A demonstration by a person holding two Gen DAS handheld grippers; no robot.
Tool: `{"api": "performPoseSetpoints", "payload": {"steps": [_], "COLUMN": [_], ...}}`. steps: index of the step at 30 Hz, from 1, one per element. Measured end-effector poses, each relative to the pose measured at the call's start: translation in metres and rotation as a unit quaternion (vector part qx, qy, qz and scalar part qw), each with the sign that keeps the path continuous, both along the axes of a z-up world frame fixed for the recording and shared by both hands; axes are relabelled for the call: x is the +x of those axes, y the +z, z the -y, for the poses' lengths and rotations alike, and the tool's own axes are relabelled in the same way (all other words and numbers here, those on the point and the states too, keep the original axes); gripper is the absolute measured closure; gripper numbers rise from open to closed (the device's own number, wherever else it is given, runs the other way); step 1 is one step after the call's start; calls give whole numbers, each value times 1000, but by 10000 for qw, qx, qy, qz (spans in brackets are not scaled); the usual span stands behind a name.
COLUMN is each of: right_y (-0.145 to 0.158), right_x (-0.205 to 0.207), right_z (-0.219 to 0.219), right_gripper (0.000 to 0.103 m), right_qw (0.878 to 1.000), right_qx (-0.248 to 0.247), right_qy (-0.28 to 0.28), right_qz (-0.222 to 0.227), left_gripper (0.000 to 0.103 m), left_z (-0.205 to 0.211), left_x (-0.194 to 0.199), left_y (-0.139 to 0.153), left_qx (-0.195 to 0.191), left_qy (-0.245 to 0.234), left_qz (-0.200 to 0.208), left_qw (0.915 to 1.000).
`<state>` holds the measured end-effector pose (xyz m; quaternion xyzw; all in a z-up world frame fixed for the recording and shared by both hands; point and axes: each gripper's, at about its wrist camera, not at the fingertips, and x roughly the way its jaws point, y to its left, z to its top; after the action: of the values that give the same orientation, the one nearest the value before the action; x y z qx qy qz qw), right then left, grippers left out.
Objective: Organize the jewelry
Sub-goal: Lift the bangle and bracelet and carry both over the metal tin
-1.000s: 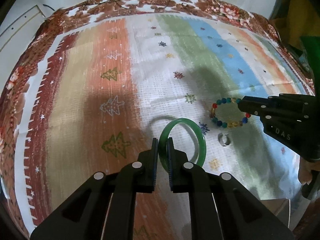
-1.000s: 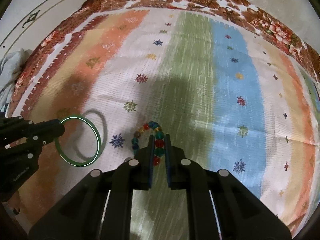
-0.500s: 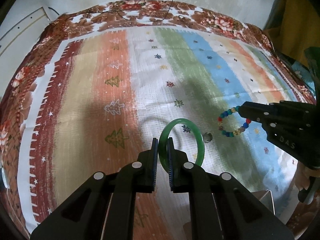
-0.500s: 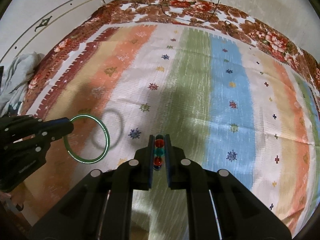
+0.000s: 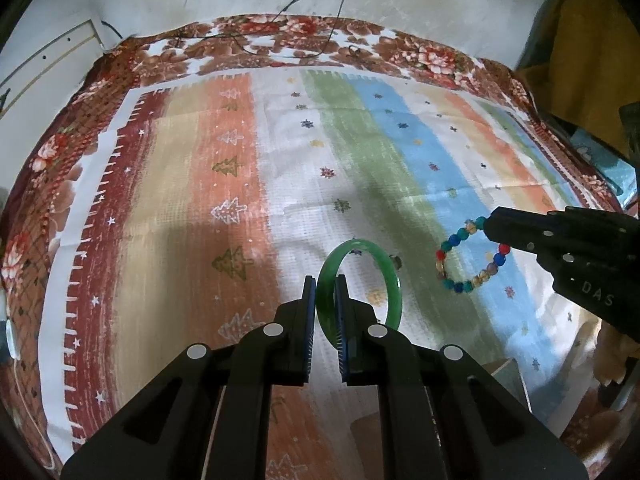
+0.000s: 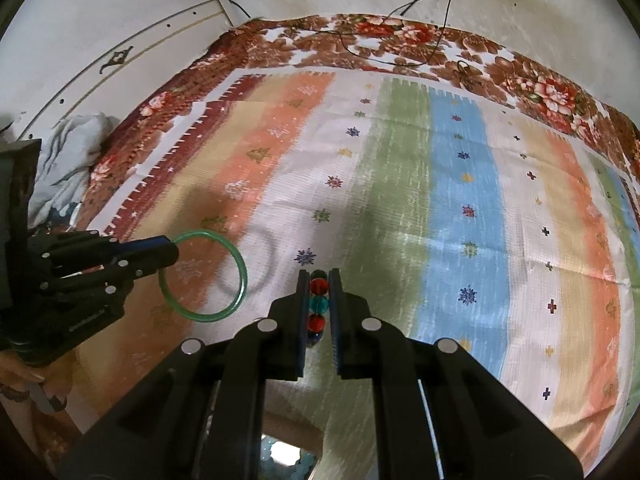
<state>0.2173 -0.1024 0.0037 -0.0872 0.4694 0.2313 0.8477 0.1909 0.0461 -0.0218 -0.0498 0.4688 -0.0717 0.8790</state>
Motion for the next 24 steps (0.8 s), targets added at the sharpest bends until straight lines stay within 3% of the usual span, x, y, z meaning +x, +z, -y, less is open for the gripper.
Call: {"api": "performPoseSetpoints", "payload": {"steps": [24], "right_y": [30], "right_x": [-62], "right_z": [13], "right_gripper": [92], "right_qw": [9989], "right_qx": [293], "right_qy": [297], "right_qz": [212], "left_gripper": [94], "left_z": [17], "left_x": [-56], "left_y": [22], "left_qx": [-223], "left_qy": [-263], "left_qz": [384], "left_qw": [9987]}}
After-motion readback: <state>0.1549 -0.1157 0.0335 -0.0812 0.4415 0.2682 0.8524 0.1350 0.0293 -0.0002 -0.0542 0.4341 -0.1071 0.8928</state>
